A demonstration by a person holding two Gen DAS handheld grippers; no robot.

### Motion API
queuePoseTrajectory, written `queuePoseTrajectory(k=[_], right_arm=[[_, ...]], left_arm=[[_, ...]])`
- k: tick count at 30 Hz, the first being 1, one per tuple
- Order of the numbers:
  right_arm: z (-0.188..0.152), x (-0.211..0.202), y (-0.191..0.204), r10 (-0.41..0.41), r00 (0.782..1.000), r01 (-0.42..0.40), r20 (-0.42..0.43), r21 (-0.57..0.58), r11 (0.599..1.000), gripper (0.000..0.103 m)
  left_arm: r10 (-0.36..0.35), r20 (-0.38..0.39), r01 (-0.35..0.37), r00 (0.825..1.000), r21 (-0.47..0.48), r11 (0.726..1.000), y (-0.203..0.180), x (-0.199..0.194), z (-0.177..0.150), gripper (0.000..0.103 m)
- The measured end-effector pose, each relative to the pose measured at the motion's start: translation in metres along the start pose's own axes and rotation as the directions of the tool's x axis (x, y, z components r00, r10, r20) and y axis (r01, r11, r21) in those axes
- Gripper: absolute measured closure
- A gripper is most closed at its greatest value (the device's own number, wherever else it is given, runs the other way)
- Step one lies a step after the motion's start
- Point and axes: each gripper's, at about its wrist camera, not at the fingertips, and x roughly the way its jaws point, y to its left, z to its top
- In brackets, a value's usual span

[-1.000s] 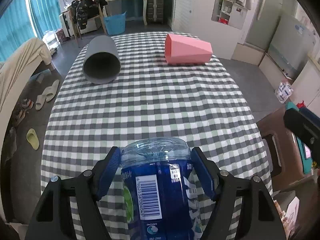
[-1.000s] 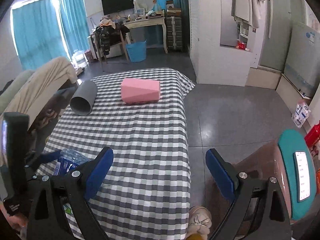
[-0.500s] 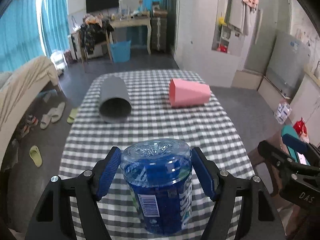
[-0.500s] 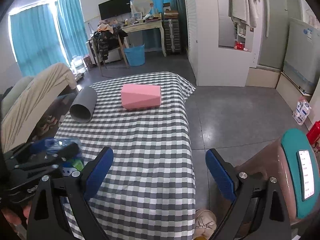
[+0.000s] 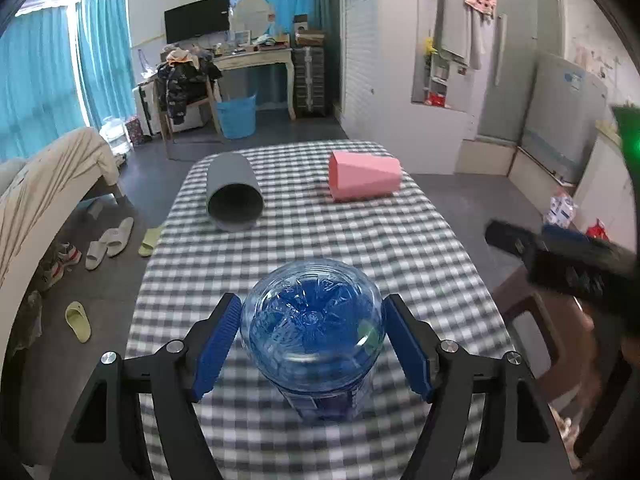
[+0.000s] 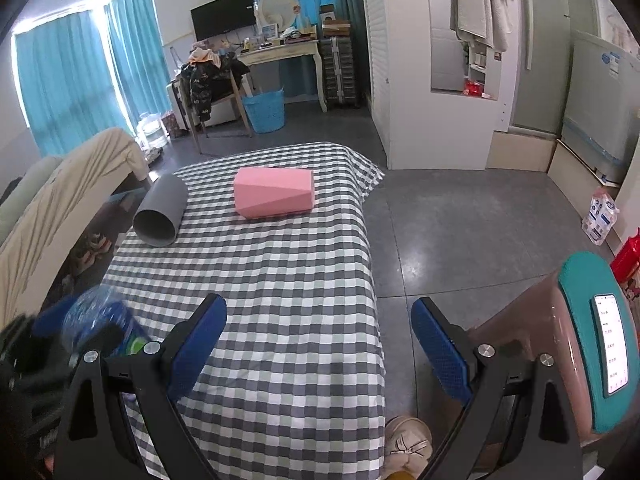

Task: Flip cup upside down
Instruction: 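Rotate the held bottle cap-down with the left tool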

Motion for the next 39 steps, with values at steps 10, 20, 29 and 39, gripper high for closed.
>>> queuePoseTrajectory(k=[10,20,29,39], right_arm=[[-0.001,-0.004,0.004,0.011,1.000,-0.011,0.007,-0.017,1.000,0.009],[-0.001,0.001,0.000,-0.001,1.000,0.001,-0.009,-0.002,1.000,0.009],[-0.001,0.007,0.001,-0.007,1.000,0.007,-0.022,-0.011,1.000,0.009],[-0.001,0.015,0.003,-0.016,0.999,0.015,-0.037,-0.014,1.000,0.009]], left_arm=[[-0.042,-0.076,0.043,0.996,0.013,0.999,-0.012,0.031,-0.032,0.017],[-0.050,0.028,0.050,0.998,0.013,0.999,-0.013,0.033,-0.041,0.033],[-0.016,0.069,0.015,0.997,0.014,1.000,-0.009,0.064,-0.007,0.033],[-0.016,0.060,0.016,0.998,0.009,1.000,-0.006,0.077,-0.007,0.033]])
